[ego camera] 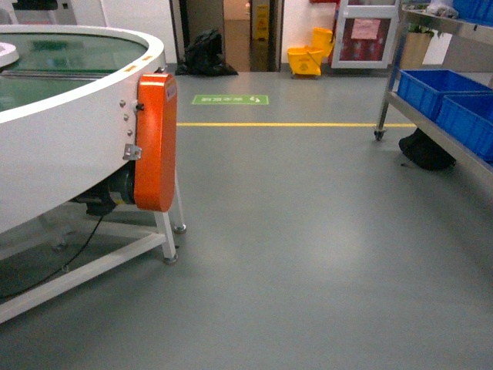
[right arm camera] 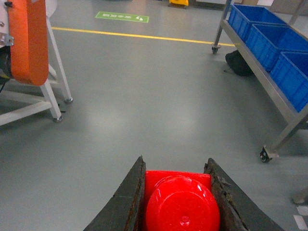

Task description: Pick red block from blue box to shelf

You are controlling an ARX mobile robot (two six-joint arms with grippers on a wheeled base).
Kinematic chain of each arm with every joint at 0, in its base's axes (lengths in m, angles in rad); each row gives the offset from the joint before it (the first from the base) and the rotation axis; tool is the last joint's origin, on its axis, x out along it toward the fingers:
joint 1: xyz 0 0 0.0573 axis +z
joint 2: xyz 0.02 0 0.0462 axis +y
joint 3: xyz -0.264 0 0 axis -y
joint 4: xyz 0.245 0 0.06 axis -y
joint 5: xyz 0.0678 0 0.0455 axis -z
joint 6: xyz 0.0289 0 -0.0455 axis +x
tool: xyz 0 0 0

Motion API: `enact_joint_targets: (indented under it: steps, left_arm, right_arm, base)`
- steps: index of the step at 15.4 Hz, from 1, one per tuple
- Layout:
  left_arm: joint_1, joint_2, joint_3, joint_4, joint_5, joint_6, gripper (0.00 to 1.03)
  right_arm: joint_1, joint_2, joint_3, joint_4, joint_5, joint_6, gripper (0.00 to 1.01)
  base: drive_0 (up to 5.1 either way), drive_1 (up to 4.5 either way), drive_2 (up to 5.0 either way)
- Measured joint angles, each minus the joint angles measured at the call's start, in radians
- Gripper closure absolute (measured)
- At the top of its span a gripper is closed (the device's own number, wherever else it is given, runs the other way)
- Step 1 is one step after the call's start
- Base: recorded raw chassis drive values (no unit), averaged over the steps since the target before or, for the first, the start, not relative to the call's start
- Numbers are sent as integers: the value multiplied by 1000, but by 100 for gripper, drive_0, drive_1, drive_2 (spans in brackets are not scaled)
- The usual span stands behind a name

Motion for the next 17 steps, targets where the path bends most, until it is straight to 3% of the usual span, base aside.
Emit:
enact_joint_targets:
  steps: [2, 17]
  left_arm:
    - [2, 0, 0, -4, -2, 0, 5]
    - [2, 0, 0, 0, 0, 0, 5]
  right_arm:
    - [0, 6, 0, -2, -1, 0, 73]
    - [0, 0, 0, 1, 0, 0, 73]
  base:
    - [8, 441, -426]
    - [-197, -197, -197]
